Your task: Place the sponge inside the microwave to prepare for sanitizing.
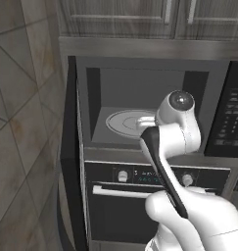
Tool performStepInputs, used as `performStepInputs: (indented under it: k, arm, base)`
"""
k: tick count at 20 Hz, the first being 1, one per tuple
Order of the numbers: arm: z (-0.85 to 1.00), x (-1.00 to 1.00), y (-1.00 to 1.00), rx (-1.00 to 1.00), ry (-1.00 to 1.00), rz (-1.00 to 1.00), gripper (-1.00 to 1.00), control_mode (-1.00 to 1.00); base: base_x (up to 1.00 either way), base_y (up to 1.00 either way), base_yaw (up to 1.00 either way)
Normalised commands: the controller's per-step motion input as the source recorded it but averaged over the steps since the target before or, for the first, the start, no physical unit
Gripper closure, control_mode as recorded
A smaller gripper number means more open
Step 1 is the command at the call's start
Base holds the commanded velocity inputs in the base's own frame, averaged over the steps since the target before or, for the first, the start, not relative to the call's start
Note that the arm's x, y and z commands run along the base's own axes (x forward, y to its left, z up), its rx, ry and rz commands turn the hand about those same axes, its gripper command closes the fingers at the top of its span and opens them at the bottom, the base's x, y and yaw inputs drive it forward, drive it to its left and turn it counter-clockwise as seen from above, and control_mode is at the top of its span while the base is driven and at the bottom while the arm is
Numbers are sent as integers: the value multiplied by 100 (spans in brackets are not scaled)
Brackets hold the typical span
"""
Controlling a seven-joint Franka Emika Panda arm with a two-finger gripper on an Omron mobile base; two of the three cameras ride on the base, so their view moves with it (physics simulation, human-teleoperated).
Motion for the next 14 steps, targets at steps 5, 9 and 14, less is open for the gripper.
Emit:
performStepInputs:
  k: [5,9,14]
  arm:
    - [0,39,0,0,-15,0,100,-100]
    - [6,39,0,0,1,0,100,-100]
    - [17,43,0,0,17,0,100,-100]
  base:
    - [0,0,0]
    - [0,0,0]
    - [0,0,0]
